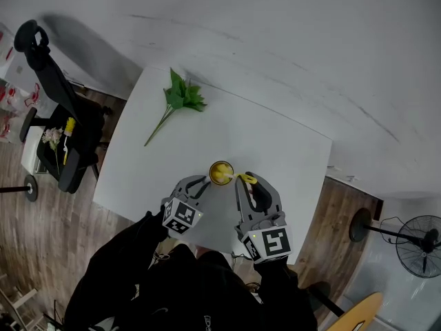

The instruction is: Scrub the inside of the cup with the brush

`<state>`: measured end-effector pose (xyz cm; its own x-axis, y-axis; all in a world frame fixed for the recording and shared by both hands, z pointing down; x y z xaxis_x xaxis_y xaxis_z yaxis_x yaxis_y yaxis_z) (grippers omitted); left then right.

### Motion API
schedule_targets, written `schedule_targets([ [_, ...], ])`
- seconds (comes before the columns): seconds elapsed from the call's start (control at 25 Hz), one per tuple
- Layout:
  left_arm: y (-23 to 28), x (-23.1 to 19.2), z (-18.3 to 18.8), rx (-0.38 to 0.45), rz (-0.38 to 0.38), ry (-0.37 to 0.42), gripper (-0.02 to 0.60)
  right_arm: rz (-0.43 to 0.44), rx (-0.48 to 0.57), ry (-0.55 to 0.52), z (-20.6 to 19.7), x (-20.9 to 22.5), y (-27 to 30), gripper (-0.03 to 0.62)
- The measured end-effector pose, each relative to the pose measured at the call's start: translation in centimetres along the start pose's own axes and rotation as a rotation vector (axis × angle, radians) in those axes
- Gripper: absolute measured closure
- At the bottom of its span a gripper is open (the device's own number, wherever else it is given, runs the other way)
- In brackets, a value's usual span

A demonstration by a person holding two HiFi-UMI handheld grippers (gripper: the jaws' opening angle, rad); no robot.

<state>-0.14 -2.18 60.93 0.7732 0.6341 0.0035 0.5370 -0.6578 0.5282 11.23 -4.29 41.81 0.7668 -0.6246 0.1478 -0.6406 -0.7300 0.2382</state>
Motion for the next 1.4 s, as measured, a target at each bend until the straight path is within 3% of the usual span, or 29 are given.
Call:
schedule_targets([
  [0.52, 0.4, 0.2, 0.3, -0.013, -0.012, -0.009, 0.499, 0.037, 0.007, -0.03, 1.2, 1.6, 4.4, 0.507],
  [1.04, 0.4, 0.1, 0.3, -0.009, -0.005, -0.013, 0.5, 0.135, 0.012, -0.048, 2.0, -0.9, 7.4, 0.507],
  [1.4, 0.4, 0.4, 0.3, -0.01, 0.004, -0.009, 0.5, 0.105, 0.015, -0.057, 1.7, 0.2, 7.4, 0.507],
])
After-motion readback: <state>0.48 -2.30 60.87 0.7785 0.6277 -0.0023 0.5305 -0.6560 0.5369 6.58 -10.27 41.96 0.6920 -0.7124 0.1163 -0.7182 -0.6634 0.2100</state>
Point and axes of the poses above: the fingertips, and each gripper's own axes: y forward along the fingers, x to its right, z out of its top, the point moved 5 cm from there along -y, backward along the fingers, and after that the axes turned 4 degrees about z, right-handed, at the moved point
